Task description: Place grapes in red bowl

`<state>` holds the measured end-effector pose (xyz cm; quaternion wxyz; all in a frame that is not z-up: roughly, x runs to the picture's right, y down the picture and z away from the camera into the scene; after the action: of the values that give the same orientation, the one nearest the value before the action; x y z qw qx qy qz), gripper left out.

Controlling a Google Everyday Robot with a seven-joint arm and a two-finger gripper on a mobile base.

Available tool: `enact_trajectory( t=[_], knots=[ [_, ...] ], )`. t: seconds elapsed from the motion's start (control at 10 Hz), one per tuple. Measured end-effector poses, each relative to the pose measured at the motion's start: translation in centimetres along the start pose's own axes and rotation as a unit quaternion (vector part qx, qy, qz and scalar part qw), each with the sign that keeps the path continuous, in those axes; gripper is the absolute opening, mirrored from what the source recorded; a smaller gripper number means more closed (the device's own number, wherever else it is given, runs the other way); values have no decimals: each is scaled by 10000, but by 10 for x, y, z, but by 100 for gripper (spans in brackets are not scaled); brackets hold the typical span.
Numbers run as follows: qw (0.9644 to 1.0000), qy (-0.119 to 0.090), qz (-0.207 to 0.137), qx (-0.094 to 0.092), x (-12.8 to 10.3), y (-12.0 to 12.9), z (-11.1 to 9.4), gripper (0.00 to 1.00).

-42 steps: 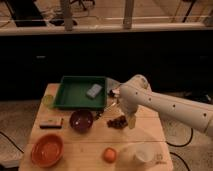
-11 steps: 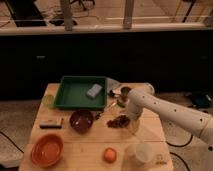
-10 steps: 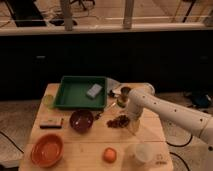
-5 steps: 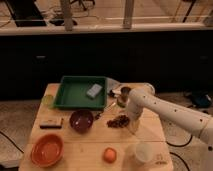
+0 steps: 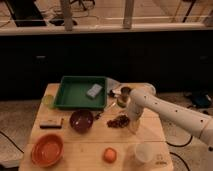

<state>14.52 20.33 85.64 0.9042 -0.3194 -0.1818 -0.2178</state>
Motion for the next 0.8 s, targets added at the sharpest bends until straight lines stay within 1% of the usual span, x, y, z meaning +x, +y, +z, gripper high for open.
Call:
enact_trajectory(
  t=[0.8],
  knots=[
    [9999,-109,-111,58,2,1,3,80]
  ],
)
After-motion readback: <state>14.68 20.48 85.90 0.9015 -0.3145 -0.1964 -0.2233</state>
